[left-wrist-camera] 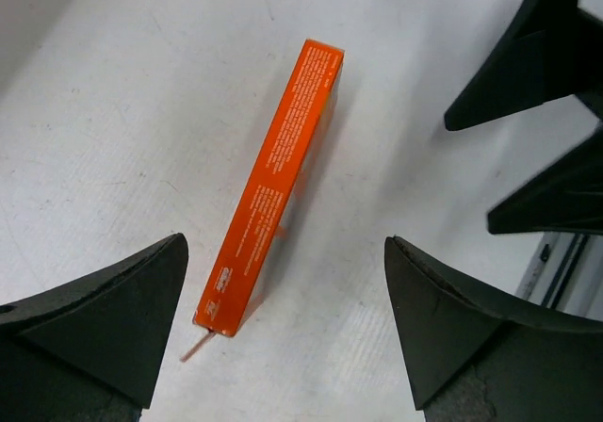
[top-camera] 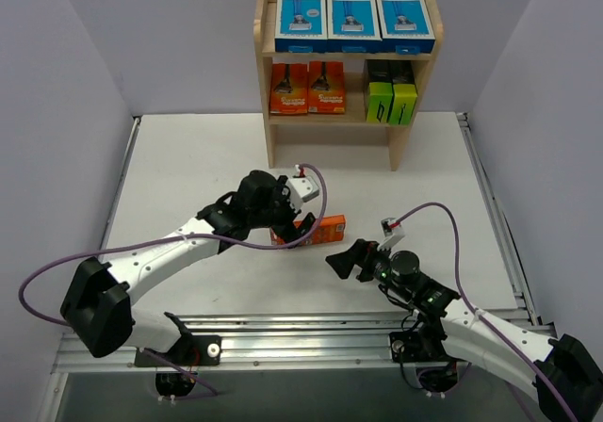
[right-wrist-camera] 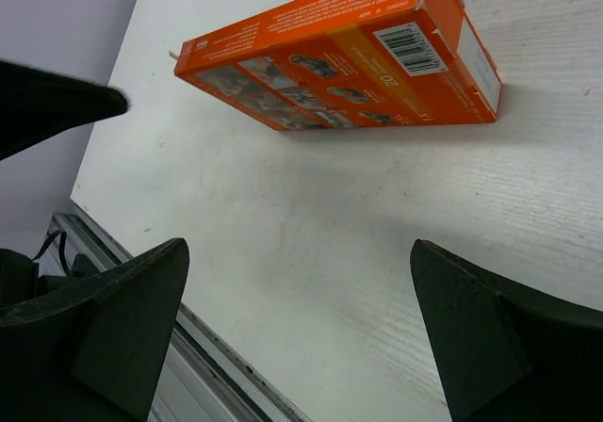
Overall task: Place and organize the shaving razors onto the shelf
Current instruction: Grab a shaving razor with the left arm
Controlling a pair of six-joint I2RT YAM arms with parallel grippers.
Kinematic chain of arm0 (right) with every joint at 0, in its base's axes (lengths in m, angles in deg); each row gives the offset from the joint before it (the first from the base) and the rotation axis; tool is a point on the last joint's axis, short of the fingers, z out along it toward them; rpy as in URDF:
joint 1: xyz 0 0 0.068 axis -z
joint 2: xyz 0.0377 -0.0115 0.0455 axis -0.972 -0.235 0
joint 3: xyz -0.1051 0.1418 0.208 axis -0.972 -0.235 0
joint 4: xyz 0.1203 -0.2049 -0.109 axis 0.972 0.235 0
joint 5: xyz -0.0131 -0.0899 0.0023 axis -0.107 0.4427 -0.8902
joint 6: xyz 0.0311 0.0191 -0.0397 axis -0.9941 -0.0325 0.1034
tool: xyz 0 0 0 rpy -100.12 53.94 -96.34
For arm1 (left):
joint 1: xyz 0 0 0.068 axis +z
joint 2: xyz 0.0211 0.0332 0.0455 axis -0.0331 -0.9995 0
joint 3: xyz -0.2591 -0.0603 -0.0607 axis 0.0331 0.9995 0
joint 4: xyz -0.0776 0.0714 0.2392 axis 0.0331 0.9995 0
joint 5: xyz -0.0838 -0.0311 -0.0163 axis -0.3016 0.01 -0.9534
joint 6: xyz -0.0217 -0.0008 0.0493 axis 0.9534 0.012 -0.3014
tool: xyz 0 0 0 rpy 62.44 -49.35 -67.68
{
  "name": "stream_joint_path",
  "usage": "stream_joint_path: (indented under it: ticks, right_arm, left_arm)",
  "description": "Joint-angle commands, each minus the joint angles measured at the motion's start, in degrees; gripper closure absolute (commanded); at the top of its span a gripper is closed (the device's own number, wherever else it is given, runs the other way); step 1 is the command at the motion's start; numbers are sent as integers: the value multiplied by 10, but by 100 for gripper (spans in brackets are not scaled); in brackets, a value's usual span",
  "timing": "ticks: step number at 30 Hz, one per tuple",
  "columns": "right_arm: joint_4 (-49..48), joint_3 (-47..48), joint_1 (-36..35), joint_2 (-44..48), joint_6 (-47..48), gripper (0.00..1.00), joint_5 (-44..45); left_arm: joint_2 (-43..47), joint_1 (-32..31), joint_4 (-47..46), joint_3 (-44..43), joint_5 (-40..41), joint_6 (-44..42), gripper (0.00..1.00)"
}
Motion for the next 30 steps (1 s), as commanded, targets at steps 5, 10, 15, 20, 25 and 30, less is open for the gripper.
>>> stream_joint_path:
  ticks: [5, 10, 15, 20, 25, 30]
  right_arm:
    - [2, 20, 7, 28, 50, 0, -47]
    - [33, 17, 11, 83, 56, 0, -55]
    - [55, 14, 14, 111, 67, 0, -62]
    - [41, 7, 16, 95, 71, 0, -69]
    - [14, 3, 17, 64, 65, 1, -76]
    - [21, 13, 18, 54, 70, 2, -83]
  left_arm:
    - [-115, 1, 49, -132, -27, -78, 6]
    - [-176, 1, 61, -167, -25, -99, 6]
    - [-211, -3, 59, -172, -61, -91, 8]
    - [-247, -20, 61, -171, -69, -89, 12]
    - [-270, -25, 58, -176, -16, -67, 31]
    - [-258, -26, 53, -173, 74, -21, 52]
